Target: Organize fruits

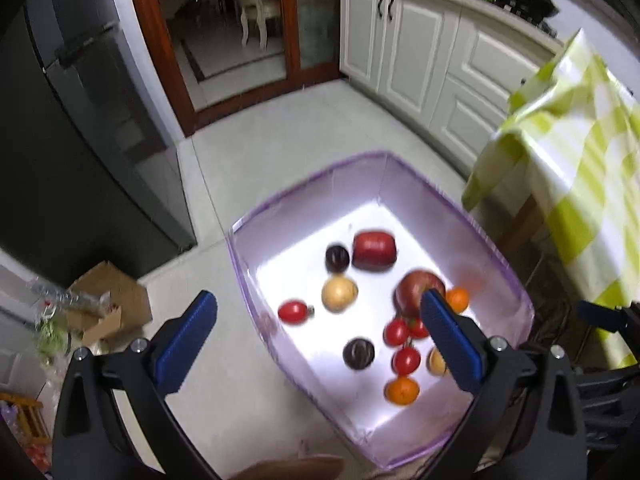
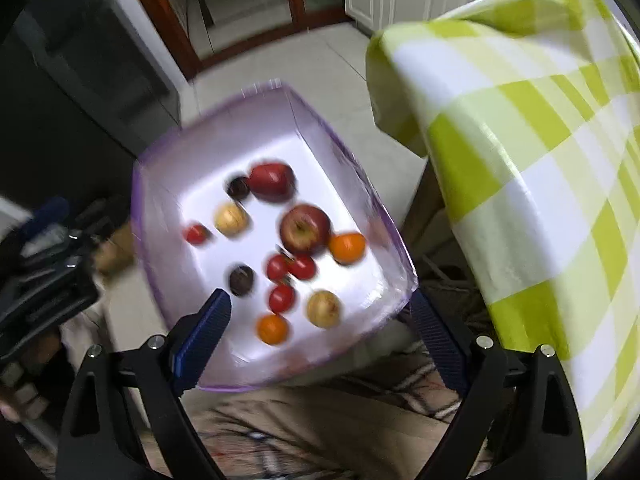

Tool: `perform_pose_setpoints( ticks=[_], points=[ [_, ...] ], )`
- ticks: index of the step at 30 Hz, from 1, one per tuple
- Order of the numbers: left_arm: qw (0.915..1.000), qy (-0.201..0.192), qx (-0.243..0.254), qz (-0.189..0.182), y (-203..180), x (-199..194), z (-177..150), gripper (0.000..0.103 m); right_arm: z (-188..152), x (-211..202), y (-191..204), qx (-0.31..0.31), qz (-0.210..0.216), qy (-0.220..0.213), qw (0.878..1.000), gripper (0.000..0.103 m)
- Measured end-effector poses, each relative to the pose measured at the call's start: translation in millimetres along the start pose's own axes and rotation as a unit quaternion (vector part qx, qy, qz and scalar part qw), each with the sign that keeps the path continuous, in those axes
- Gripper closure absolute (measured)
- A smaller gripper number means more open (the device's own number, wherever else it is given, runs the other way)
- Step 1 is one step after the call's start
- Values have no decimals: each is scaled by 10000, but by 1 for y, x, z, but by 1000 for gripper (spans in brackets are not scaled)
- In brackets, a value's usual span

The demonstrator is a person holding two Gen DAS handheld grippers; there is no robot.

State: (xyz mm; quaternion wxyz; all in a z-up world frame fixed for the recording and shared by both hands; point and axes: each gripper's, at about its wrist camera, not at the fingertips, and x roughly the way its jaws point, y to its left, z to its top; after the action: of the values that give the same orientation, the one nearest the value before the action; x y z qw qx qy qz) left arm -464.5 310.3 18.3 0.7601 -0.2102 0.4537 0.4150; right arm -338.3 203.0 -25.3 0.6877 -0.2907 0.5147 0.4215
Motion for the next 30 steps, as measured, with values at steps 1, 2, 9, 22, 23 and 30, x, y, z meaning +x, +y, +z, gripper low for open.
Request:
perform_pose_setpoints(
  ticks=[1,2,9,22,23,30],
  points=[
    [9999,27,-9,147,-1,2,-2,1,-2,4,4,-156,-159,53,9997,14],
    [9998,7,-35,191,-1,4,-1,1,-6,9,9,-345,-316,97,9989,14],
    [9997,54,-91,229,4,13,0,1,-17,11,12,-586,-420,129,9973,14],
    [9998,145,117,-104,-11,15,-3,1,-26,12,7,-552,-303,283,9976,14],
    [9997,152,122,-113,-11,15,-3,1,-26,10,7,-546,-298,259,9977,14],
    [9997,145,134,-126,-13,14,-5,1,-25,10,8,-538,-288,244,9978,14]
  ],
)
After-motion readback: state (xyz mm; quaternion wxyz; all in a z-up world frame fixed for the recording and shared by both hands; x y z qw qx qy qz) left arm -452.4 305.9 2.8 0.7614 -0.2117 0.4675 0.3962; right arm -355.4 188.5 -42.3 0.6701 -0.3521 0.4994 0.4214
